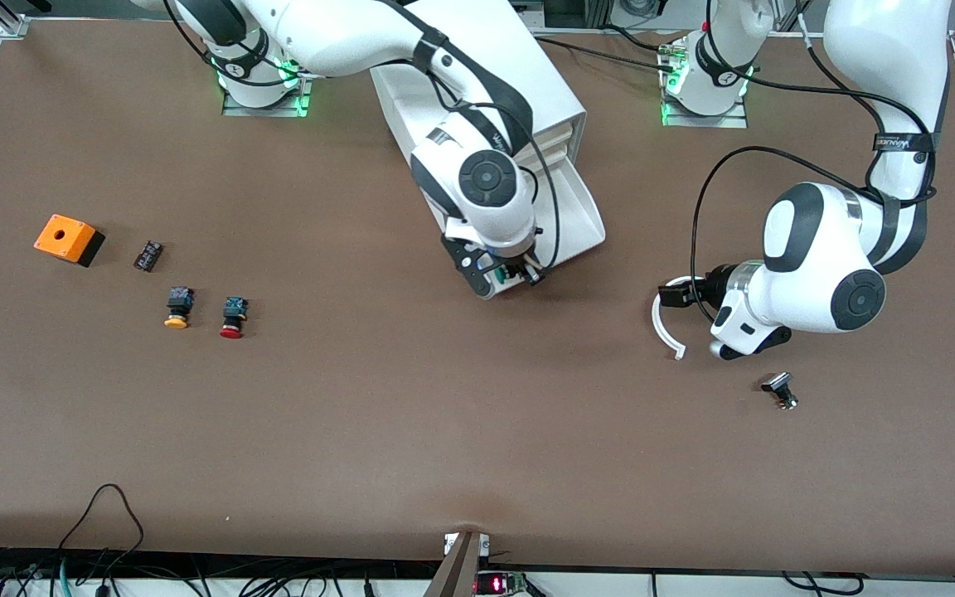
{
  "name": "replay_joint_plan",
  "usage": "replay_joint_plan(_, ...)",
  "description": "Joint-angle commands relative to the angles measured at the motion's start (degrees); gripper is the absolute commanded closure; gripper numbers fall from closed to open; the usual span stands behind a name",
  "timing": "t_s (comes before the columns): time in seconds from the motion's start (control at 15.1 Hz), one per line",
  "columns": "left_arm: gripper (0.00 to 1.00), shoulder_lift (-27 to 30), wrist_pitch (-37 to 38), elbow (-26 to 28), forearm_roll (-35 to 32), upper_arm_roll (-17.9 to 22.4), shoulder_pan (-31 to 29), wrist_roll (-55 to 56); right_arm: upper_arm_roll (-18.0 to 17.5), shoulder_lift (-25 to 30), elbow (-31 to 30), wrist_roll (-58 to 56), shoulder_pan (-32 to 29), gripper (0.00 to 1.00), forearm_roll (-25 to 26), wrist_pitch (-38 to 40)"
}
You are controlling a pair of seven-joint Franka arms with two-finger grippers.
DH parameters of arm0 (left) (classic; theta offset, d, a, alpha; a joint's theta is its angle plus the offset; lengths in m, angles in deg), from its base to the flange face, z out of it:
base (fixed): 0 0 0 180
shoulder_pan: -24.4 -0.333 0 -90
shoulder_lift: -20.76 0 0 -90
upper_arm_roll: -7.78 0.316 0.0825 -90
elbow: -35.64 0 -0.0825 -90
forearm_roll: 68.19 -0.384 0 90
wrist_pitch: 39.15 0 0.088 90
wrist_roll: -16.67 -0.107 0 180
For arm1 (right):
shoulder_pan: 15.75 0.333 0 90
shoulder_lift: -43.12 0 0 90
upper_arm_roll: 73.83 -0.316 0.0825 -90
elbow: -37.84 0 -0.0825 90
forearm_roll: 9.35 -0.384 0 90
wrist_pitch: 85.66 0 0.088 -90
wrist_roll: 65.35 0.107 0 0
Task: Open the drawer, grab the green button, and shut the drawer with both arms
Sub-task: 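Carry the green button beside the red button while the left gripper pushes the drawer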
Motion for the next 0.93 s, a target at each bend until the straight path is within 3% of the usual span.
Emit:
replay_joint_plan(0.0,0.0,1.0,-0.07,-1.47,-2.91,-0.38,0.94,2.42,-0.86,3.46,-0.21,-11.23,-4.21,1.0,-0.29,6.12)
replay_joint_plan(0.33,0.0,-2.86,-10.52,0.02,-3.0,-0.39,8.84,17.86,-0.51,8.73,-2.31,-36.61,-11.77,1.0,-0.29,16.93)
replay_joint_plan(0.6,0.0,-7.17,-16.59,0.2,-3.0,-0.39,14.38,25.87,-0.33,16.02,-13.02,-57.97,-18.53,1.0,-0.29,16.69)
replay_joint_plan(0.86,0.0,-7.44,-16.69,0.98,-2.91,-0.47,17.19,30.36,0.54,22.26,-24.79,-74.51,-24.34,1.0,-0.11,11.44)
